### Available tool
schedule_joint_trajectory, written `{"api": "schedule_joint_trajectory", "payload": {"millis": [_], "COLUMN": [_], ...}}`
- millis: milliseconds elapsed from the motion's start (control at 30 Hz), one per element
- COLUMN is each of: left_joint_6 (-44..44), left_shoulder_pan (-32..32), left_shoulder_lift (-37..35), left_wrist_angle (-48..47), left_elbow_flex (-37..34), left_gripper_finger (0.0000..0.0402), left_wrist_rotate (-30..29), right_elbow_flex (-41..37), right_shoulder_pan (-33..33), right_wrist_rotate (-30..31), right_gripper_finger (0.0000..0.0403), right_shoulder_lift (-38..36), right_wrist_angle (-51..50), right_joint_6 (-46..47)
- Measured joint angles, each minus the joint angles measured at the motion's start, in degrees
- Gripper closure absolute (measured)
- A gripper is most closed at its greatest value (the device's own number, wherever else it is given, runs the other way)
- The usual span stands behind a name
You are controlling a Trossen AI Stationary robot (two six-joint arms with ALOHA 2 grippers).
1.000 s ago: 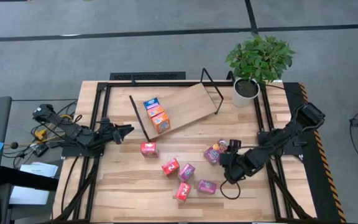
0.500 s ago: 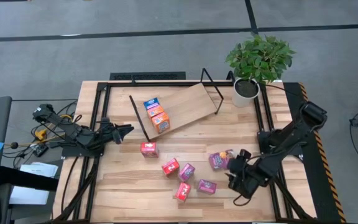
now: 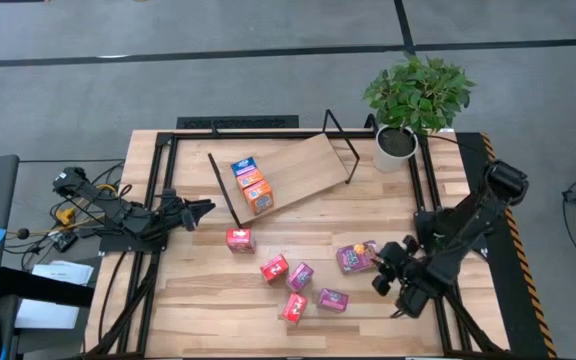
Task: Stack cereal on shelf
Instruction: Put the top purple cereal box on the shelf
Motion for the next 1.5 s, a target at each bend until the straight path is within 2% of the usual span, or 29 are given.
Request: {"api": "schedule_joint_trajectory", "payload": {"millis": [133, 267, 367, 533, 767, 800, 867, 967, 1133, 1300, 1367, 1433, 1500], "left_joint_6": [0.0, -0.1, -0.2, -1.3, -1.5, -1.5, -1.5, -1.5, -1.5, -1.3, -1.7, -1.9, -1.9], "left_shoulder_pan": [0.0, 0.0, 0.0, 0.0, 0.0, 0.0, 0.0, 0.0, 0.0, 0.0, 0.0, 0.0, 0.0], "left_shoulder_lift": [0.0, 0.0, 0.0, 0.0, 0.0, 0.0, 0.0, 0.0, 0.1, 0.2, 0.3, 0.2, 0.3], "left_wrist_angle": [0.0, -0.1, -0.1, -0.1, -0.1, -0.1, -0.1, -0.1, -0.1, -0.2, -0.2, -0.2, -0.2], "left_elbow_flex": [0.0, 0.0, 0.0, 0.0, 0.0, 0.0, 0.0, 0.0, 0.0, 0.0, 0.0, 0.0, 0.0], "left_gripper_finger": [0.0101, 0.0101, 0.0101, 0.0101, 0.0101, 0.0101, 0.0101, 0.0101, 0.0101, 0.0101, 0.0101, 0.0101, 0.0101], "left_wrist_rotate": [-0.2, -0.5, -0.5, -0.5, -0.5, -0.5, -0.5, -0.5, -0.6, -1.0, -1.0, -1.0, -0.8], "right_elbow_flex": [-2.4, -2.9, -2.9, -2.8, -2.6, -2.6, -2.8, -2.9, -1.9, 2.2, 5.3, 9.2, 12.9], "right_shoulder_pan": [3.0, 5.0, 5.7, 7.1, 11.1, 11.7, 12.6, 13.3, 13.3, 11.3, 10.5, 10.3, 11.6], "right_wrist_rotate": [-0.5, -0.4, 0.5, 1.0, 1.4, 1.0, -5.5, -8.2, -8.6, -8.2, -8.0, -6.4, -1.7], "right_gripper_finger": [0.0349, 0.0392, 0.0386, 0.0361, 0.0389, 0.0392, 0.0395, 0.0384, 0.0360, 0.0363, 0.0370, 0.0379, 0.0389], "right_shoulder_lift": [1.4, 3.6, 5.7, 9.2, 11.4, 11.4, 11.6, 11.7, 12.0, 11.9, 11.0, 10.1, 9.5], "right_wrist_angle": [0.3, 2.5, 3.9, 3.9, 3.4, 4.0, 5.7, 4.1, 2.8, 0.2, -3.9, -8.9, -12.2], "right_joint_6": [8.7, 10.6, 11.1, 17.8, 24.6, 24.8, 25.3, 25.3, 25.2, 18.9, 15.9, 14.7, 14.7]}}
